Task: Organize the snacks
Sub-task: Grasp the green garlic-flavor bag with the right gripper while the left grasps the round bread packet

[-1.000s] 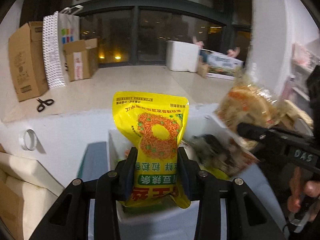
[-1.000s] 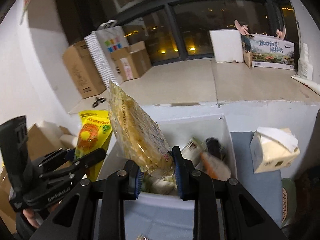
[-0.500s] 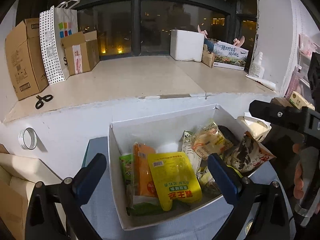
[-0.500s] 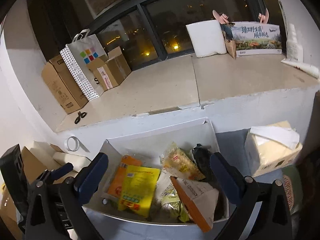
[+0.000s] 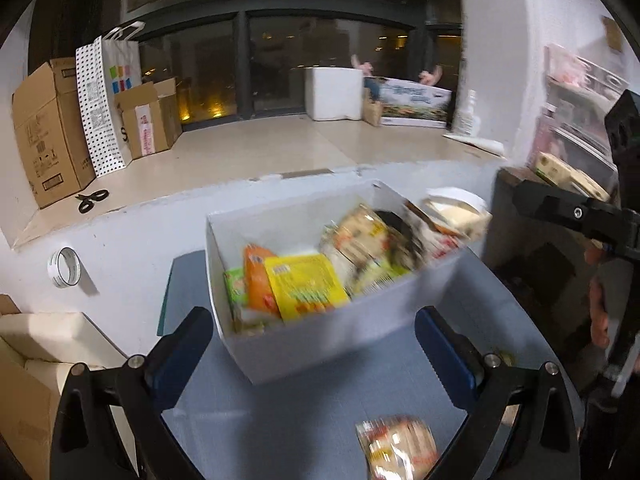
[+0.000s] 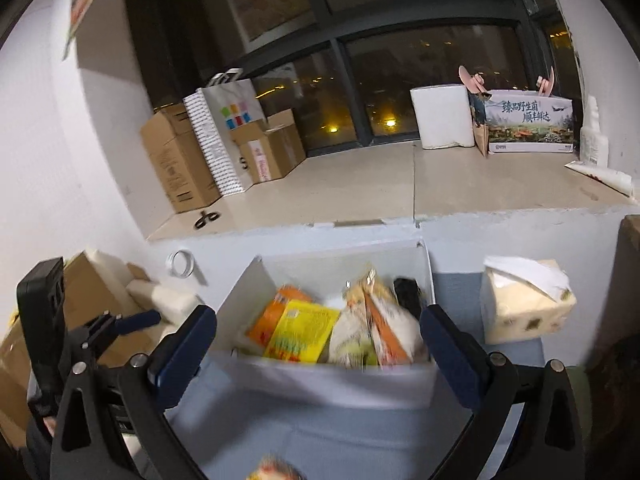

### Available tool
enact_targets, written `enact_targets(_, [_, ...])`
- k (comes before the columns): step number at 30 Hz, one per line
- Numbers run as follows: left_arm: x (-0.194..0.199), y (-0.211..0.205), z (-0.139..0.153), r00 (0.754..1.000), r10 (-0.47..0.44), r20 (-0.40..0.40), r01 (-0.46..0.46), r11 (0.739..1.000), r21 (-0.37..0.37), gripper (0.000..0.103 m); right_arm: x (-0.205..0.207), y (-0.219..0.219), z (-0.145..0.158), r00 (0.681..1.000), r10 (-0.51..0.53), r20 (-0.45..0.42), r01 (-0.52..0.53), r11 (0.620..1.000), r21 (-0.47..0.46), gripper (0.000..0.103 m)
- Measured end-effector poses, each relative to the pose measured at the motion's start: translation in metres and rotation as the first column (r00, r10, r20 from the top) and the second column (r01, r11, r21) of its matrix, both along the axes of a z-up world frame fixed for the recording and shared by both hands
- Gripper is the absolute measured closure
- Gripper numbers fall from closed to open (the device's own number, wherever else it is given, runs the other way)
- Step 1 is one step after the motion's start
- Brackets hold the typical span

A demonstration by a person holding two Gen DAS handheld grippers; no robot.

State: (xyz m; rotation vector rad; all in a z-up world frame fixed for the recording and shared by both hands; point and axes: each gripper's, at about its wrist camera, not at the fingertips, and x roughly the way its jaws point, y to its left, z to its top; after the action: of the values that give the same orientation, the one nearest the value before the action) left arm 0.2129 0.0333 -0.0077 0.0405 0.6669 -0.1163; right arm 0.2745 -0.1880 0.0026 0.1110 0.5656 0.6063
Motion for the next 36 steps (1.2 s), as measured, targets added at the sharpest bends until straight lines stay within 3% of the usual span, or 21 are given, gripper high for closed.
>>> enact_targets(6, [-0.066,-0.002,-0.023,1.000,-0.024,-0.016,0.023,0.998,-0.066,0.000,-0.064,-0.041,-0.029,1.000,-0.005,0.006,0.006,0.999,-0.039,0.000])
enact_targets(13, [-0.118,-0.002,-0.062,0.998,0.011,-0.061,-0.020,0.989,-0.147,0.000,-0.115,-0.075,-0.106,0.991,-0.094,-0.094,0.082,0.990,-0.119,0.000])
enact_targets(16, [-0.130,-0.006,-0.074,0.996,0.014,-0.089,-0.027,0.990,-0.142,0.000,-0.114,-0.077,-0.137,0.983,-0.127,-0.131,0.101,0.976,-0.192,0.000])
enact_targets(25, [-0.138,-0.021,-0.086,0.993,0.003,-0.116,-0.016,0.993,-0.118,0.000,-0.060,-0.069,-0.187,0.968,-0.124,-0.217,0.063,0.961,-0.270,0.000])
enact_targets(28, [-0.137,-0.024,-0.088,0.992,-0.004,-0.123,-0.010,0.994,-0.112,0.000,-0.039,-0.071,-0.200,0.952,-0.125,-0.279,0.052,0.965,-0.255,0.001])
enact_targets(30, [-0.136,-0.025,-0.090,0.992,-0.003,-0.126,-0.011,0.994,-0.106,0.000,-0.034,-0.068,-0.204,0.954,-0.134,-0.269,0.050,0.954,-0.297,0.015])
enact_targets(31, [-0.136,-0.025,-0.091,0.991,-0.002,-0.130,-0.012,0.994,-0.107,0.000,-0.034,-0.066,-0.204,0.958,-0.140,-0.251,0.054,0.945,-0.321,0.033])
enact_targets(32, [-0.135,-0.024,-0.092,0.991,0.000,-0.132,-0.014,0.994,-0.109,0.000,-0.035,-0.064,-0.203,0.961,-0.154,-0.231,0.062,0.930,-0.361,0.044])
enact_targets(36, [-0.132,-0.023,-0.095,0.990,0.007,-0.140,-0.022,0.994,-0.109,0.000,-0.041,-0.061,-0.203,0.966,-0.114,-0.232,0.027,0.937,-0.349,0.053])
